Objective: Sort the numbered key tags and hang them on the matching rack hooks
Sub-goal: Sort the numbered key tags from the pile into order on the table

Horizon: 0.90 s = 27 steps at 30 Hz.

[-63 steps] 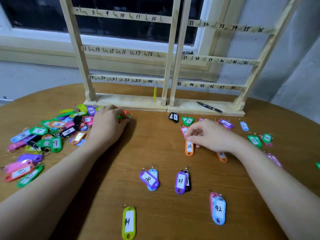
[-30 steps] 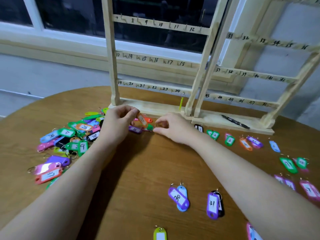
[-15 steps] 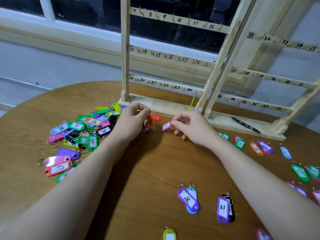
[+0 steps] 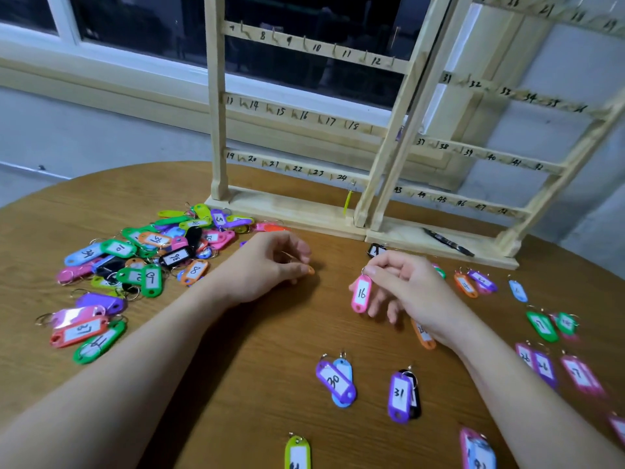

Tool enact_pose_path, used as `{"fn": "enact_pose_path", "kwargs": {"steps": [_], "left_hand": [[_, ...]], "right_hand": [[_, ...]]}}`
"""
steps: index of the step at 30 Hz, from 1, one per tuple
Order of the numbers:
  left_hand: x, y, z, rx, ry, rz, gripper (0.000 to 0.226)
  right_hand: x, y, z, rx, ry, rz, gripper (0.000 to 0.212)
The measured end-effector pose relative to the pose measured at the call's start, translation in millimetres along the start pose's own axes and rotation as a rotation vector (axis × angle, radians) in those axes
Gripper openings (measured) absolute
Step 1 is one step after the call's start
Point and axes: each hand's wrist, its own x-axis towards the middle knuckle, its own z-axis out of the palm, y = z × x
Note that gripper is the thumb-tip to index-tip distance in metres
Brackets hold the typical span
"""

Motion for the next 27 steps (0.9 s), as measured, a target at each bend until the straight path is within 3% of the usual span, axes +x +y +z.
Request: {"fn": "enact_pose_path", "kwargs": {"steps": [4, 21, 27], "left_hand": [[-2.1, 0.3, -0.5, 0.113, 0.007, -0.036, 0.019], [-5.7, 4.5, 8.7, 0.161, -0.045, 0.011, 0.023], [-6.3, 6.5, 9.8, 0.186, -0.002, 0.010, 0.017]], "right_hand": [[-0.4, 0.5, -0.9, 0.002, -0.042, 0.004, 0.013], [-1.2, 5.8, 11.6, -0.160, -0.175, -0.081, 0.015], [-1.3, 5.2, 15.6, 0.010, -0.171, -0.114, 0.020]]}}
